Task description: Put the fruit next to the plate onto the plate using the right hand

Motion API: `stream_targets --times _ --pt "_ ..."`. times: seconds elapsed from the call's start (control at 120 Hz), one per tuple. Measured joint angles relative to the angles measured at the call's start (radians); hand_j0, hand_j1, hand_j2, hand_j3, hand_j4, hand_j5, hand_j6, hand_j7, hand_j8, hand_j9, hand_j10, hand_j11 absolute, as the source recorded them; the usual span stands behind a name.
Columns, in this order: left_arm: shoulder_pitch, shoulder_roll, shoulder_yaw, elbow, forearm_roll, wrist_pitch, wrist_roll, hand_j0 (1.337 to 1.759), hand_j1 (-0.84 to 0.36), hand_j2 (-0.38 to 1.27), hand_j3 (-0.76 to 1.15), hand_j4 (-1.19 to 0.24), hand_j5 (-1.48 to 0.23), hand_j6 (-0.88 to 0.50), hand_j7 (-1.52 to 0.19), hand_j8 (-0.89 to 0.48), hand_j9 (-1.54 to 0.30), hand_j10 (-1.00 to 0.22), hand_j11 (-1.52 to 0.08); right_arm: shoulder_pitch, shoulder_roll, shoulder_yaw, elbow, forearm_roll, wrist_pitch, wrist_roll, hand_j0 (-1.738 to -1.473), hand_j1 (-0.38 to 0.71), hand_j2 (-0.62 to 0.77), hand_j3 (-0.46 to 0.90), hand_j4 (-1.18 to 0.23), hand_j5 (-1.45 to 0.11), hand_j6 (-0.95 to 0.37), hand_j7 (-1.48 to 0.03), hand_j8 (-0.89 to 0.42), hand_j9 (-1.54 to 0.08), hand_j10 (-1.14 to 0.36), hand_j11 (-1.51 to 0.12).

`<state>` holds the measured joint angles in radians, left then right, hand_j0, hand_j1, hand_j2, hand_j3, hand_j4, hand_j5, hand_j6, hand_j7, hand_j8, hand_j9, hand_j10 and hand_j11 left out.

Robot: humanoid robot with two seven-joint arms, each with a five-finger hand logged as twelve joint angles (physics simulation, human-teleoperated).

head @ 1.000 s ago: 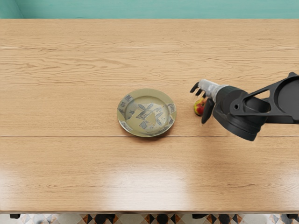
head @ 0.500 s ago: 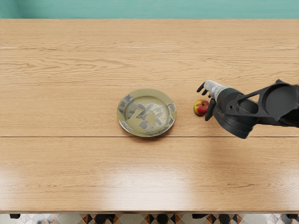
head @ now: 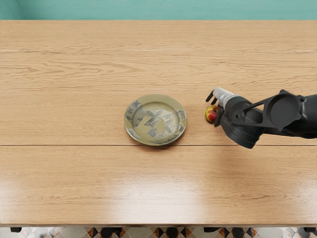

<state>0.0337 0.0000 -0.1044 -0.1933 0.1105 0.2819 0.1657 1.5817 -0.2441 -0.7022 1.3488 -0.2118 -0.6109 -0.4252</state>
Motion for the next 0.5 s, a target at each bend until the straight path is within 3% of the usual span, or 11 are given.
stream_targets --times 0.275,0.5 --pt "0.0 0.0 0.0 0.0 0.0 0.0 0.0 1.658 0.05 0.05 0.0 -0.25 -0.32 -0.25 -0.32 -0.25 -0.32 -0.25 -0.32 -0.016 0.006 0.0 -0.022 0.003 0.001 0.001 -1.657 0.21 -0.07 0.0 -0.45 -0.59 -0.45 -0.59 -0.45 -0.59 -0.45 -0.59" --pt "0.0 0.0 0.0 0.0 0.0 0.0 0.0 1.658 0.05 0.05 0.0 -0.25 -0.32 -0.25 -0.32 -0.25 -0.32 -0.25 -0.32 -0.032 0.01 0.001 -0.034 -0.003 -0.001 0.002 -1.655 0.21 -0.08 0.0 -0.5 -0.59 -0.47 -0.62 -0.5 -0.59 -0.5 -0.59"
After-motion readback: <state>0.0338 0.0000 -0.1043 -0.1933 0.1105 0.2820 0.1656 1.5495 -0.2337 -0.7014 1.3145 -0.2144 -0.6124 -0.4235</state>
